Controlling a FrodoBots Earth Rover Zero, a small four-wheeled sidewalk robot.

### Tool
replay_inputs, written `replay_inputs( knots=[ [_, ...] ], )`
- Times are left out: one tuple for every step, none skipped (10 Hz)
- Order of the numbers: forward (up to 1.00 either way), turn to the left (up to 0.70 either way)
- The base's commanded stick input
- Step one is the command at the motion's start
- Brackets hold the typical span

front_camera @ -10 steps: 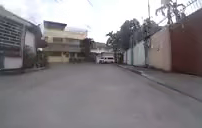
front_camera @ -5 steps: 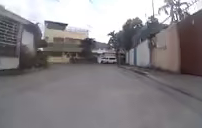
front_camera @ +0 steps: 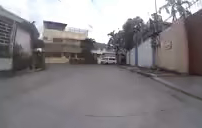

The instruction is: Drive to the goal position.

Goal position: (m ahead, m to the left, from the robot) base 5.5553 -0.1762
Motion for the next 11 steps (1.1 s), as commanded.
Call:
replay_inputs(
  knots=[
    [1.00, 0.00],
    [1.00, 0.00],
    [1.00, 0.00],
    [1.00, 0.00],
    [1.00, 0.00],
    [1.00, -0.08],
    [1.00, -0.22],
    [1.00, -0.35],
    [1.00, -0.40],
    [1.00, -0.25],
    [1.00, -0.04]
  ],
)
